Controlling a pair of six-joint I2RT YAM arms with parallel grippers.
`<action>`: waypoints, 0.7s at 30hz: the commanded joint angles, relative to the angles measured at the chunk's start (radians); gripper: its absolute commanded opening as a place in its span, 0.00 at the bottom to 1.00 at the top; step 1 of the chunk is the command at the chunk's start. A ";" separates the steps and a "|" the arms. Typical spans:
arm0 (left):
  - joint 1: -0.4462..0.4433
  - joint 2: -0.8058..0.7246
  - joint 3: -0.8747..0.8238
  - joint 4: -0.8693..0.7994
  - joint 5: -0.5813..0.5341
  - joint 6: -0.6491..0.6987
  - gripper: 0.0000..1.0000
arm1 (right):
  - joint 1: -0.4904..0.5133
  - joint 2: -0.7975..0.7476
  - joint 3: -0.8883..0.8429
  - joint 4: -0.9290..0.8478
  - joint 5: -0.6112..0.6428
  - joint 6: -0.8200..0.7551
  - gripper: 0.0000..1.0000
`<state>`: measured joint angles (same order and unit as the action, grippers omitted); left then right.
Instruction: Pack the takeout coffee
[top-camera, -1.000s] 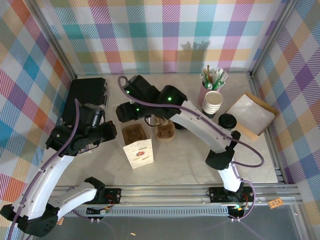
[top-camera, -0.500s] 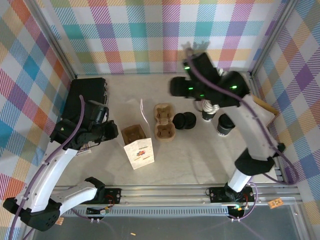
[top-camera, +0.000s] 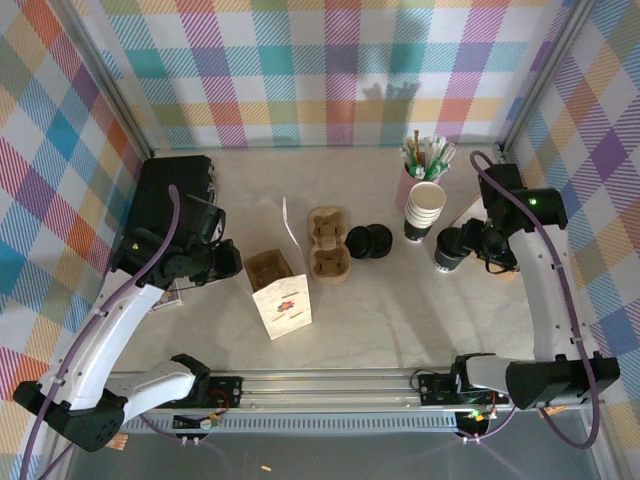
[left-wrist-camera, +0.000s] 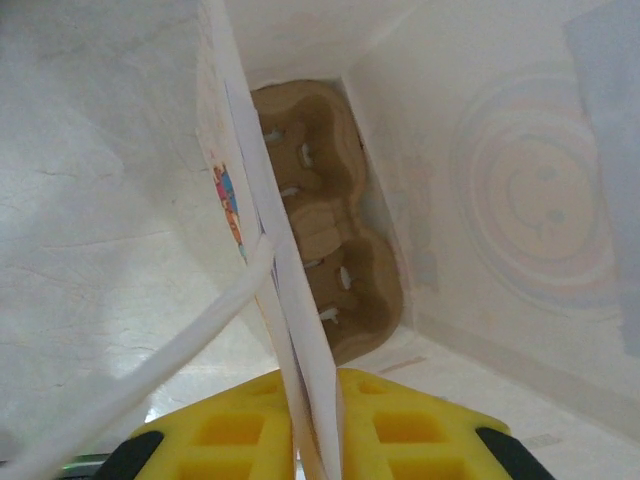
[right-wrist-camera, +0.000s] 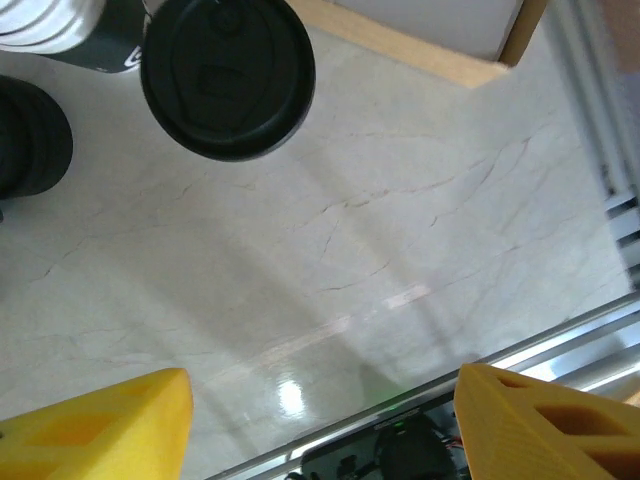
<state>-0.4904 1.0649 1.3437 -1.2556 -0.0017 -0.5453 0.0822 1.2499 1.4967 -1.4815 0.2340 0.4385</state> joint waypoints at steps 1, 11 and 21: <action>-0.008 -0.010 -0.019 -0.029 -0.012 0.020 0.18 | -0.013 0.004 -0.014 0.137 -0.157 -0.029 0.70; -0.008 -0.053 -0.122 0.019 -0.045 0.036 0.18 | -0.012 0.082 0.026 0.203 -0.213 -0.055 0.70; -0.008 -0.199 -0.236 0.071 -0.073 0.047 0.18 | -0.012 0.021 -0.028 0.214 -0.233 -0.046 0.69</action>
<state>-0.4904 0.9119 1.1431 -1.1736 -0.0555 -0.5072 0.0711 1.3041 1.4944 -1.2778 0.0280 0.3805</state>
